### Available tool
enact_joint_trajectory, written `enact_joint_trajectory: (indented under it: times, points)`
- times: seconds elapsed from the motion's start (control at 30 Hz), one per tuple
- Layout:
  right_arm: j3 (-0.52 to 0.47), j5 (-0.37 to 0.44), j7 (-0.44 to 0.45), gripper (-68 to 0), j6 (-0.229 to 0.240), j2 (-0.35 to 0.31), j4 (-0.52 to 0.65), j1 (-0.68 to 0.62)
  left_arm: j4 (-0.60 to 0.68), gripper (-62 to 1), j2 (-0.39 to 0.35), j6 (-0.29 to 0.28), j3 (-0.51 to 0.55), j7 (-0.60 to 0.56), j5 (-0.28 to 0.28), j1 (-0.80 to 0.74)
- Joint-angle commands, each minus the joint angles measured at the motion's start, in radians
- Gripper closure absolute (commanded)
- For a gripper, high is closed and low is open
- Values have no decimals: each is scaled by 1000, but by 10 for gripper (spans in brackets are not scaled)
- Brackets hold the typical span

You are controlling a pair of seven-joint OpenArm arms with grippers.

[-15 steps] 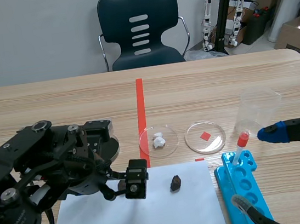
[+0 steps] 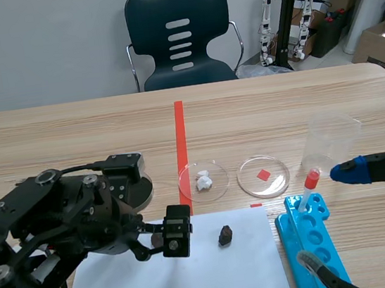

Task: Return to the home posture

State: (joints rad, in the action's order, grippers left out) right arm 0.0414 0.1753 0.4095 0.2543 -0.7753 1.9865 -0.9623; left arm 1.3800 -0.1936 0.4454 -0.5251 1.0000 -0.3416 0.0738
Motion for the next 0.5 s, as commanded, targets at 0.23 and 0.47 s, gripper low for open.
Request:
enact_joint_trajectory:
  times: [0.23,0.47]
  points:
    - [-1,11,11,-529,0,0,5,1,198,-623,-111,-18,62,-107,-3,-116]
    - [-1,11,11,-529,0,0,5,1,352,-623,-185,-192,175,-298,-5,-318]
